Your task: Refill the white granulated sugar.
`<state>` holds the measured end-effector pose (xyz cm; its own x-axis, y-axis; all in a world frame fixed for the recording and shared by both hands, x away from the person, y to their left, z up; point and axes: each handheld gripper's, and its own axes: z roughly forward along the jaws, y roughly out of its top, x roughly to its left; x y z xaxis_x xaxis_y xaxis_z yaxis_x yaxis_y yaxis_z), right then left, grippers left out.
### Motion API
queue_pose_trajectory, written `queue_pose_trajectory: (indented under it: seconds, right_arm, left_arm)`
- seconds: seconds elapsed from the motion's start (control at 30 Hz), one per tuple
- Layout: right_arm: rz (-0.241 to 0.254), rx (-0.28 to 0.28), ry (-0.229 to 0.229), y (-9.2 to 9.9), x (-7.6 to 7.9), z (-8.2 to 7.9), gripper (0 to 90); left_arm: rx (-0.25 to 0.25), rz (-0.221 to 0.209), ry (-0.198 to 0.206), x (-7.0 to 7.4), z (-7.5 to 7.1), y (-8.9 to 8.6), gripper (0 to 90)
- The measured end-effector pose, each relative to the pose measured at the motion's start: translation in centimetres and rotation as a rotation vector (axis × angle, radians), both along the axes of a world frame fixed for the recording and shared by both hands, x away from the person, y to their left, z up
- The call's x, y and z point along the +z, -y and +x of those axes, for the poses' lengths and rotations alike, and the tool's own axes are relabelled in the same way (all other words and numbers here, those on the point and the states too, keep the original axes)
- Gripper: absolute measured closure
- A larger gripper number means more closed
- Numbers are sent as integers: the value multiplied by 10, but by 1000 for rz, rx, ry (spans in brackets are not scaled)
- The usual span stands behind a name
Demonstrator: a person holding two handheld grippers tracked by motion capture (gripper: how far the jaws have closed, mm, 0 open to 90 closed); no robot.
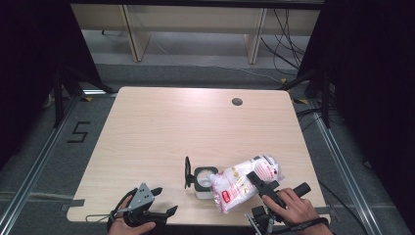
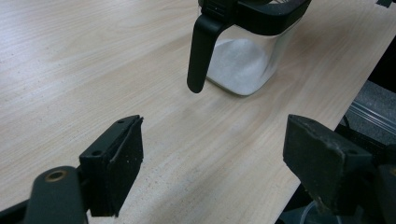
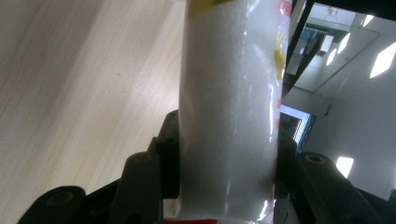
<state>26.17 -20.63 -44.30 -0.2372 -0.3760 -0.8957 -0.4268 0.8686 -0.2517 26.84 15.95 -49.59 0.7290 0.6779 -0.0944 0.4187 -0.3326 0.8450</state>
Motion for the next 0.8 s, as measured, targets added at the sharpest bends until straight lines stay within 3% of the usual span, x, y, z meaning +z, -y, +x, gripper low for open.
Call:
queue_pose_trajectory:
  seconds: [0.23, 0.4, 0.53, 0.6, 0.8]
  right_arm:
    - [4, 6, -1, 2, -5, 4, 602]
    - [31, -27, -30, 5, -7, 7, 603]
    - [16, -15, -30, 5, -8, 10, 605]
    - [43, -39, -48, 7, -11, 10, 605]
    - [28, -33, -41, 7, -10, 11, 606]
  left_arm:
    - [0, 4, 0, 1, 0, 0, 195]
    - [13, -8, -12, 0, -1, 0, 195]
    - [12, -7, -11, 0, -1, 0, 195]
    - [14, -9, -13, 0, -1, 0, 195]
    - [13, -8, -12, 0, -1, 0, 195]
